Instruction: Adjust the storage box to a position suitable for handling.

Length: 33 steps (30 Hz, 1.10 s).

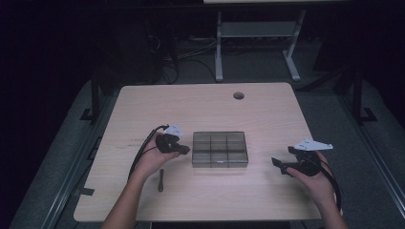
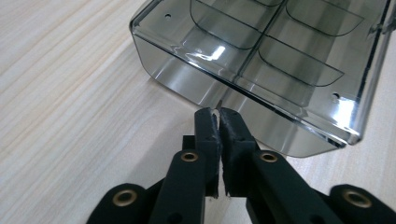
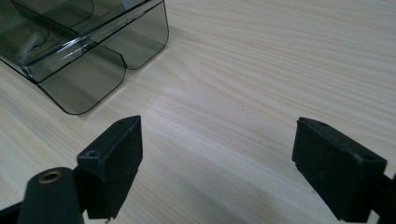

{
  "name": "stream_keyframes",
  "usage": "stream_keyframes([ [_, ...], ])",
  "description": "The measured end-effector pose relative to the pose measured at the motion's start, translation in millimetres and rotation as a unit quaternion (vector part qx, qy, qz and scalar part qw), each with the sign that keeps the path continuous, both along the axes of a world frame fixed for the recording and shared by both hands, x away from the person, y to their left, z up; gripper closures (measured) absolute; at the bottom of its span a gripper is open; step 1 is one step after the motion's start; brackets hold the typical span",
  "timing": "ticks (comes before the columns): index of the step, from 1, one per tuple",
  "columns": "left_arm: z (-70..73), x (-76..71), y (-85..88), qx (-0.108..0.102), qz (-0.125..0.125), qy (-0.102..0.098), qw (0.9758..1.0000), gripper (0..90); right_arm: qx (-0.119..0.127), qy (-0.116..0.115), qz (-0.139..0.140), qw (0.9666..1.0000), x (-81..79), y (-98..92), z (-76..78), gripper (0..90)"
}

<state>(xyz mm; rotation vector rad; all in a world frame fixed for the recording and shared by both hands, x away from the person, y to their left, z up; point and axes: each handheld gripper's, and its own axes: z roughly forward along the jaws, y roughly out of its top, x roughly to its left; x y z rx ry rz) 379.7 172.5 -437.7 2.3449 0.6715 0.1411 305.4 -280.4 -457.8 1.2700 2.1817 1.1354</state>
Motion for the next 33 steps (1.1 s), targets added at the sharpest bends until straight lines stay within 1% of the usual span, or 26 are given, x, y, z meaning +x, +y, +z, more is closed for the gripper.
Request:
stream_keyframes([
  [1, 0.3, -0.9, 1.7, -0.002, 0.003, 0.001, 1.0000, 83.4, 0.002, 0.002, 0.001, 1.0000, 0.4, 0.3, 0.1, 15.7],
  [3, 1.6, -2.6, 6.9, 0.002, 0.006, 0.001, 1.0000, 79.6, 0.009, 0.007, 0.008, 0.9999, 2.2, 2.0, 0.4, 15.7],
  [4, 1.7, -3.3, 8.4, -0.002, 0.011, 0.001, 0.9999, 74.6, 0.015, 0.013, 0.012, 0.9997, 2.4, 4.4, 1.6, 15.7],
  [5, 2.5, -3.6, 10.9, 0.001, 0.011, -0.002, 0.9999, 74.6, 0.015, 0.013, 0.012, 0.9997, 2.4, 4.4, 1.6, 15.7],
  [6, 2.9, -4.6, 12.3, -0.003, 0.018, -0.003, 0.9998, 71.8, 0.018, 0.013, 0.012, 0.9997, 2.0, 6.3, 2.5, 15.7],
  [7, 4.5, -4.6, 15.2, 0.002, 0.017, -0.006, 0.9998, 69.1, 0.016, 0.014, 0.019, 0.9996, 2.3, 7.4, 3.7, 15.7],
  [9, 6.8, -5.1, 16.9, -0.001, 0.020, -0.014, 0.9997, 63.9, 0.014, 0.016, 0.021, 0.9996, 4.2, 8.3, 6.9, 15.8],
  [11, 9.1, -6.0, 17.8, -0.001, 0.021, -0.020, 0.9996, 59.8, 0.021, 0.017, 0.025, 0.9993, 7.2, 7.5, 11.6, 20.0],
  [12, 10.4, -5.8, 18.5, 0.005, 0.018, -0.025, 0.9995, 57.7, 0.025, 0.017, 0.025, 0.9992, 8.7, 7.6, 13.3, 20.2],
  [13, 11.2, -6.5, 18.6, 0.007, 0.017, -0.025, 0.9995, 55.9, 0.028, 0.018, 0.028, 0.9990, 9.7, 7.7, 14.5, 21.0],
  [15, 12.8, -9.0, 19.2, 0.005, 0.026, -0.025, 0.9993, 53.4, 0.031, 0.018, 0.033, 0.9988, 12.4, 9.6, 17.3, 22.0],
  [17, 13.8, -9.8, 20.7, 0.009, 0.026, -0.029, 0.9992, 50.5, 0.032, 0.021, 0.039, 0.9985, 16.0, 12.3, 19.6, 22.5],
  [18, 14.2, -10.3, 21.4, 0.005, 0.031, -0.032, 0.9990, 49.1, 0.030, 0.018, 0.039, 0.9986, 18.4, 13.1, 20.1, 24.3],
  [19, 14.4, -10.6, 21.6, 0.002, 0.032, -0.034, 0.9989, 47.2, 0.033, 0.026, 0.042, 0.9982, 20.6, 14.9, 20.9, 25.3],
  [21, 14.7, -11.4, 21.6, 0.001, 0.035, -0.036, 0.9987, 44.7, 0.030, 0.025, 0.049, 0.9980, 24.1, 17.2, 20.9, 28.5],
  [22, 14.8, -12.5, 21.2, -0.004, 0.039, -0.034, 0.9986, 43.1, 0.032, 0.028, 0.051, 0.9978, 24.6, 18.6, 20.9, 29.4],
  [23, 14.7, -13.1, 21.0, -0.008, 0.039, -0.033, 0.9986, 42.6, 0.029, 0.026, 0.058, 0.9976, 25.4, 20.1, 20.3, 31.2],
  [24, 14.8, -13.5, 20.8, -0.007, 0.038, -0.031, 0.9988, 41.6, 0.025, 0.028, 0.060, 0.9975, 25.2, 21.1, 19.8, 33.4],
  [26, 14.8, -15.0, 19.8, -0.009, 0.044, -0.025, 0.9987, 40.2, 0.028, 0.031, 0.069, 0.9967, 24.8, 23.1, 17.7, 35.8],
  [28, 14.4, -16.6, 18.7, -0.008, 0.040, -0.022, 0.9989, 39.9, 0.031, 0.041, 0.082, 0.9953, 23.8, 24.8, 15.5, 39.3],
  [29, 14.3, -17.1, 18.2, -0.009, 0.040, -0.019, 0.9990, 39.7, 0.031, 0.040, 0.089, 0.9948, 23.6, 25.5, 14.3, 41.5],
  [30, 14.5, -16.8, 18.2, -0.007, 0.038, -0.021, 0.9991, 38.8, 0.029, 0.044, 0.096, 0.9940, 22.7, 26.8, 13.8, 43.6],
  [31, 13.9, -17.7, 17.1, -0.013, 0.038, -0.020, 0.9990, 39.4, 0.028, 0.044, 0.102, 0.9934, 22.4, 28.0, 13.4, 46.2],
  [32, 14.1, -17.8, 17.2, -0.009, 0.034, -0.021, 0.9992, 41.0, 0.027, 0.047, 0.111, 0.9924, 21.3, 30.1, 13.1, 49.1],
  [33, 13.7, -18.5, 16.3, -0.012, 0.036, -0.016, 0.9991, 41.0, 0.027, 0.043, 0.116, 0.9919, 20.9, 31.3, 12.9, 51.8],
])
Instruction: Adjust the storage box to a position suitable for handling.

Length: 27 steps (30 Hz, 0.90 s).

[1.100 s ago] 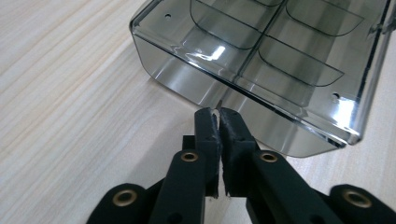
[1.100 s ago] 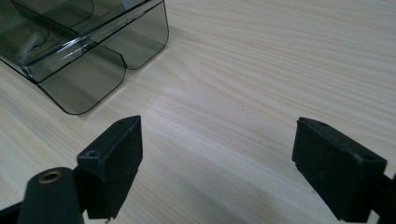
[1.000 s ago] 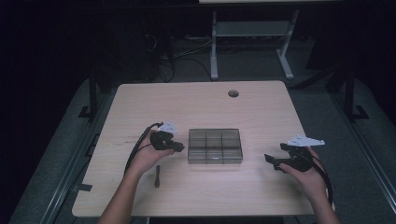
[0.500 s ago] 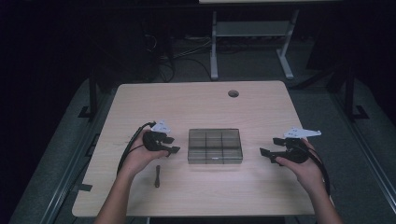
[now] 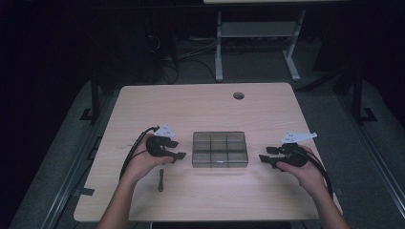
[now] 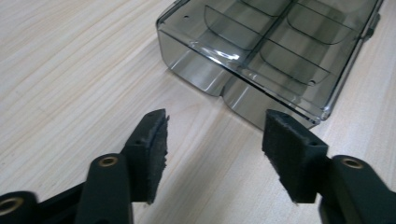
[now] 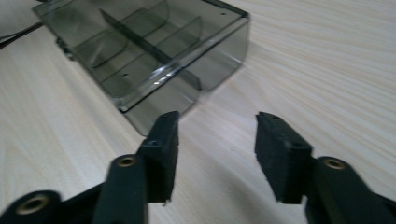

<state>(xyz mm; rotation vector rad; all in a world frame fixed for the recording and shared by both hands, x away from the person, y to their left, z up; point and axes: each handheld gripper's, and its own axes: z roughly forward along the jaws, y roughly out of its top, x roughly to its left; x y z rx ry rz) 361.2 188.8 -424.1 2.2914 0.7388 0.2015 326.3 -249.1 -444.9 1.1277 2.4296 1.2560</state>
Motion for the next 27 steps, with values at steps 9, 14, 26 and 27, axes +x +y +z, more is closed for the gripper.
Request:
stream_keyframes([
  [9, -3.1, -5.2, -3.4, 0.001, -0.007, 0.009, 0.9999, 44.2, -0.003, 0.005, 0.027, 0.9996, -1.6, 6.1, -0.3, 73.5],
  [14, -5.6, -6.5, -3.9, -0.006, -0.005, 0.015, 0.9999, 47.8, -0.003, 0.004, 0.033, 0.9994, 0.7, 8.8, -1.8, 84.2],
  [26, -14.3, -5.1, -3.4, -0.001, 0.000, 0.009, 1.0000, 65.6, -0.007, 0.024, 0.049, 0.9985, 6.7, 19.6, -5.5, 90.0],
  [27, -14.4, -4.9, -3.7, -0.003, 0.001, 0.008, 1.0000, 70.3, -0.005, 0.031, 0.047, 0.9984, 6.6, 21.0, -5.5, 90.0],
])
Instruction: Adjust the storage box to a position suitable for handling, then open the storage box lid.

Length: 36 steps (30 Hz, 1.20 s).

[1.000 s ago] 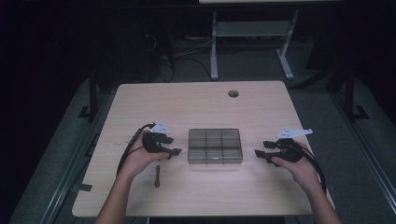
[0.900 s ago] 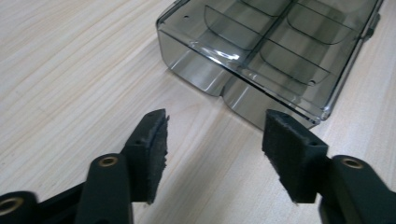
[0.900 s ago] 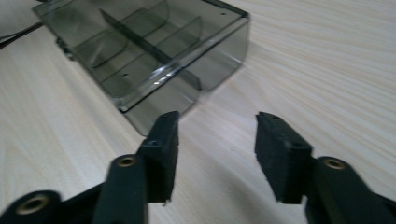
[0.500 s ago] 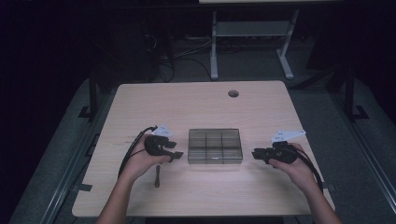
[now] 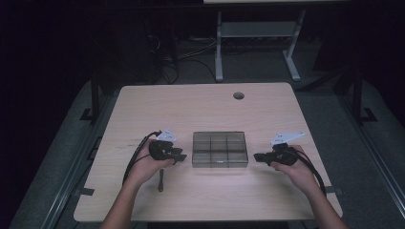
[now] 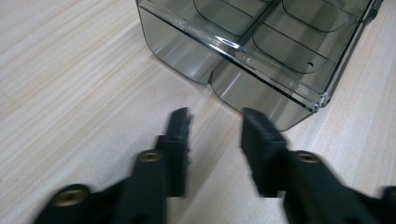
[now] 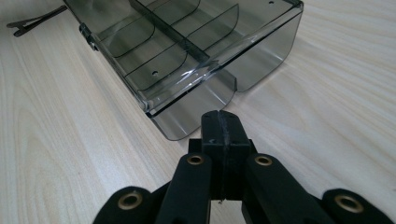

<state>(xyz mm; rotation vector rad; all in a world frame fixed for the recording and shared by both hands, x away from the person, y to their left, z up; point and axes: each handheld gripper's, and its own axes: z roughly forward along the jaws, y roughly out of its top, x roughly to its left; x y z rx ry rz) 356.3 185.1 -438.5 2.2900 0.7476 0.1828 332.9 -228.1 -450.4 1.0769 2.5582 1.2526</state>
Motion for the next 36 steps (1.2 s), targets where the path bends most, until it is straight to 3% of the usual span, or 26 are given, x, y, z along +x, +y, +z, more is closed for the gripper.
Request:
stream_keyframes([
  [1, -0.6, -0.1, -1.2, -0.006, 0.003, 0.002, 1.0000, 74.0, -0.002, -0.008, 0.006, 0.9999, 1.4, 0.4, -1.2, 90.0],
  [3, -1.1, 0.9, -2.2, 0.002, -0.005, -0.001, 1.0000, 82.0, -0.002, -0.002, 0.006, 1.0000, 1.2, 2.7, -1.7, 90.0],
  [7, -4.7, 0.6, -8.4, -0.001, -0.006, 0.011, 0.9999, 89.2, -0.001, 0.001, 0.009, 1.0000, 1.9, 5.4, -2.6, 90.0],
  [17, -8.3, -1.5, -20.3, 0.004, -0.021, 0.017, 0.9996, 89.9, 0.003, 0.011, 0.020, 0.9997, 2.3, 13.0, -7.4, 90.0],
  [18, -8.8, -2.9, -22.7, -0.007, -0.020, 0.020, 0.9996, 89.9, 0.004, 0.012, 0.023, 0.9996, 1.9, 13.6, -7.2, 90.0],
  [21, -8.6, -4.5, -25.2, 0.015, -0.024, 0.014, 0.9995, 90.0, 0.002, 0.011, 0.027, 0.9996, 0.9, 15.8, -7.2, 90.0],
  [27, -6.9, -11.1, -26.1, 0.030, -0.030, 0.004, 0.9991, 90.0, 0.016, 0.021, 0.031, 0.9992, -2.6, 14.6, -9.0, 90.0],
  [36, -6.9, -18.9, -20.9, 0.021, -0.025, 0.011, 0.9994, 90.0, 0.013, 0.024, 0.038, 0.9989, -8.8, 19.5, -7.8, 90.0],
])
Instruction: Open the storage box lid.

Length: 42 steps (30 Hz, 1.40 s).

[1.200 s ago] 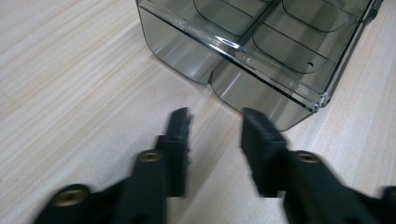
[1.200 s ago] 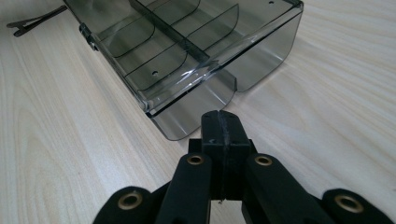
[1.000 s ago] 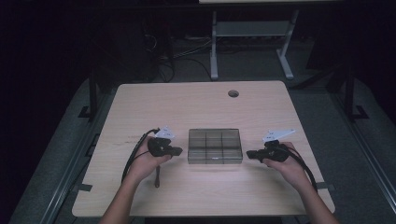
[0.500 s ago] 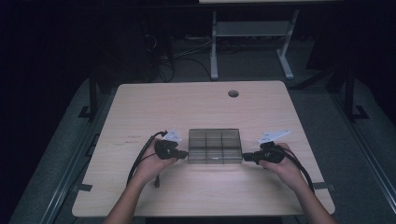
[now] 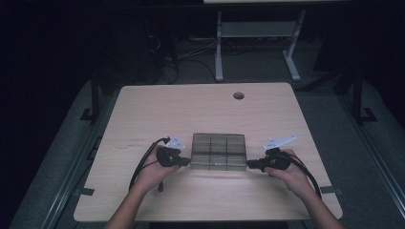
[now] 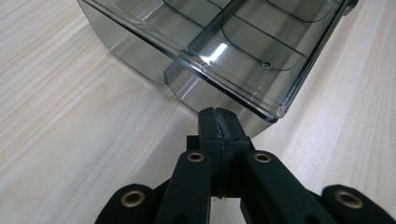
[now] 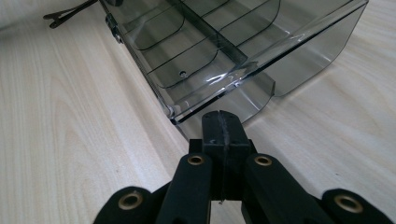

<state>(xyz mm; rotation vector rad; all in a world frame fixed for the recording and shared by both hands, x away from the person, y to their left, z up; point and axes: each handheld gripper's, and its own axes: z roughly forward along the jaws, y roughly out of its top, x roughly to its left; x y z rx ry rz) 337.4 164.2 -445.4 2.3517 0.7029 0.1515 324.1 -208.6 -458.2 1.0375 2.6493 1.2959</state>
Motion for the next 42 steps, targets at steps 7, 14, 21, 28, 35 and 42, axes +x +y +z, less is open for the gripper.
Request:
stream_keyframes([
  [7, -0.1, -12.1, 4.8, -0.008, -0.006, 0.007, 0.9999, 90.0, 0.005, 0.007, 0.005, 0.9999, -5.7, 1.2, -0.2, 90.0],
  [14, -1.3, -27.3, 9.9, -0.019, -0.010, 0.014, 0.9997, 90.0, 0.009, 0.011, 0.014, 0.9998, -15.4, 2.7, -0.5, 90.0],
  [21, -1.6, -44.6, 13.1, -0.024, -0.008, 0.015, 0.9996, 90.0, 0.005, 0.009, 0.031, 0.9995, -31.9, 4.2, 0.0, 90.0],
  [28, -3.8, -59.1, 18.9, -0.040, -0.003, 0.029, 0.9988, 90.0, 0.004, 0.007, 0.044, 0.9990, -47.8, 6.6, -0.4, 90.0],
  [35, -4.2, -74.5, 21.0, -0.041, 0.003, 0.027, 0.9988, 90.0, -0.002, 0.008, 0.050, 0.9987, -59.1, 9.0, 1.0, 90.0],
  [42, -8.5, -82.8, 19.9, -0.035, 0.014, 0.030, 0.9989, 90.0, 0.003, 0.003, 0.051, 0.9987, -65.9, 9.6, -1.5, 90.0],
])
